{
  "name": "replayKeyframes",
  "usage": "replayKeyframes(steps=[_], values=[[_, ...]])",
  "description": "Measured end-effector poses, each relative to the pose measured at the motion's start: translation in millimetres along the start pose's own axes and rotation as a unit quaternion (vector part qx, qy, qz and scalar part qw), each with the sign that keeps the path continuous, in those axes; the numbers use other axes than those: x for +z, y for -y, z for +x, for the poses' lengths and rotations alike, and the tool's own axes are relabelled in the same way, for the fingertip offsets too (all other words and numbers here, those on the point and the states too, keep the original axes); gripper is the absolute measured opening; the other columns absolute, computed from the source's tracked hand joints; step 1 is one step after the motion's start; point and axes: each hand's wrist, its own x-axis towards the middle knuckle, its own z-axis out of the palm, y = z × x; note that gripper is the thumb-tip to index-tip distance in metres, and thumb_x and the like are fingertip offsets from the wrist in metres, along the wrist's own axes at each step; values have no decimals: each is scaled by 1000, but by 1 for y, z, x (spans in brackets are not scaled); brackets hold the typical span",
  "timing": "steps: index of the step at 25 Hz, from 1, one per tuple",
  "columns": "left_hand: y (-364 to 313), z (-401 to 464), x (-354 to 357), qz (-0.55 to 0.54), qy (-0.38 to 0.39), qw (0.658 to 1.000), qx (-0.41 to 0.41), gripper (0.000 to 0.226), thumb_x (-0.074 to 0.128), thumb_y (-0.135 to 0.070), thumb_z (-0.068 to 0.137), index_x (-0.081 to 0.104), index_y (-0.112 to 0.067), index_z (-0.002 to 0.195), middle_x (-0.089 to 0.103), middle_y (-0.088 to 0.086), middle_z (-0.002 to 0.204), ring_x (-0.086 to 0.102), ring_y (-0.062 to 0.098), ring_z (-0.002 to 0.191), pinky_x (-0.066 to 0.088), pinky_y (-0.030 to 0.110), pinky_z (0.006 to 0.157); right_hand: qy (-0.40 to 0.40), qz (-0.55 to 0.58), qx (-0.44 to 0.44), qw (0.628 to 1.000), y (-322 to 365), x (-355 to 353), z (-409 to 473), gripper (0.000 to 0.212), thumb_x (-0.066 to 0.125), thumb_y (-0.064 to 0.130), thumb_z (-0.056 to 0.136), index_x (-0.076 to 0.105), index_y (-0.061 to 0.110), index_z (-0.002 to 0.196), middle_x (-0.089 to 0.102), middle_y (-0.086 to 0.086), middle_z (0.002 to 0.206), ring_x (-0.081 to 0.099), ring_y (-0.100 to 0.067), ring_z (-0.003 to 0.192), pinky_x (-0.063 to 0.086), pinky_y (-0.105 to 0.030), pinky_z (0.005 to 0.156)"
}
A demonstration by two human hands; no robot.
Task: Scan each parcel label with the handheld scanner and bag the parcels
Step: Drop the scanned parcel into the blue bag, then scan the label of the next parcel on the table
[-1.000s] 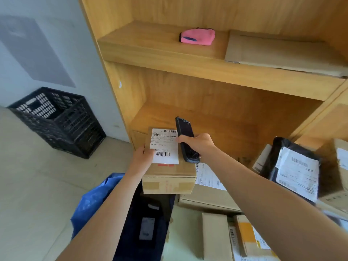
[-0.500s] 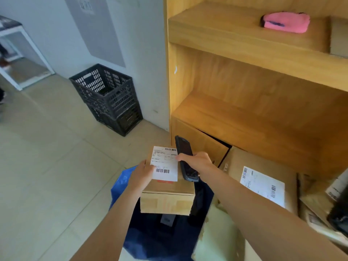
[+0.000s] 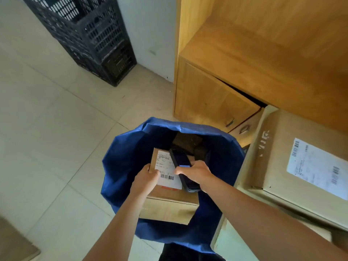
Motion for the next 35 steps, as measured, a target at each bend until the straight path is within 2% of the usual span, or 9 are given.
replayKeyframes(steps=[5,8,10,13,17,20,26,31,35], values=[[16,69,39,18,13,1000,-18,47,41,-34,95,44,-26,142,61,-1,110,61,22,96,52,39,89,-11,50,36,998,-12,20,62,98,84,56,35,68,10,120,70,-6,118,67,-24,103,58,-34,79],[35,101,56,3,20,999,-36,57,43,-38,96,35,-24,150,59,8,131,58,31,115,47,40,97,-18,84,52,995,-21,28,88,72,89,42,64,57,6,119,62,-2,114,61,-21,100,52,-32,76],[47,112,61,1,-42,998,-48,71,42,-48,93,21,-23,156,38,13,155,31,36,143,28,50,114,-33,81,56,995,-23,34,96,68,89,41,64,61,6,115,64,-2,111,64,-21,98,57,-32,81],[41,100,52,25,-168,985,3,69,35,-55,96,11,-34,158,8,-1,166,-3,32,152,10,63,117,-69,63,8,996,-18,34,89,76,84,46,48,70,13,115,72,-4,112,70,-23,100,62,-38,86],[11,59,33,32,-192,976,97,66,27,-62,94,11,-43,156,8,-7,166,2,25,153,17,58,118,-85,30,-47,995,3,11,42,82,88,38,69,55,13,139,61,-2,134,61,-23,118,52,-28,85],[-26,18,22,-37,-180,974,130,62,29,-61,95,14,-48,153,14,-11,165,11,13,151,26,54,113,-97,0,-66,993,21,-4,3,99,87,42,69,40,18,154,54,-4,143,57,-25,126,51,-31,85],[-117,-81,-7,-128,-161,950,237,55,28,-56,96,22,-49,150,35,-17,156,34,14,143,32,49,106,-171,3,-175,970,62,-67,-87,76,89,48,65,59,23,130,71,3,113,65,-16,95,56,-28,77],[-175,-148,-12,-139,-111,915,363,59,27,-54,99,19,-38,155,28,-13,160,26,13,147,26,42,113,-250,16,-202,947,56,-136,-157,80,90,50,62,59,21,130,68,3,112,66,-19,99,57,-32,78],[-203,-197,-1,-126,-69,903,404,63,28,-54,99,20,-31,157,27,-6,162,27,17,148,24,39,115,-299,-41,-180,936,26,-180,-207,70,87,53,56,62,19,111,66,1,98,65,-20,87,59,-32,70]])
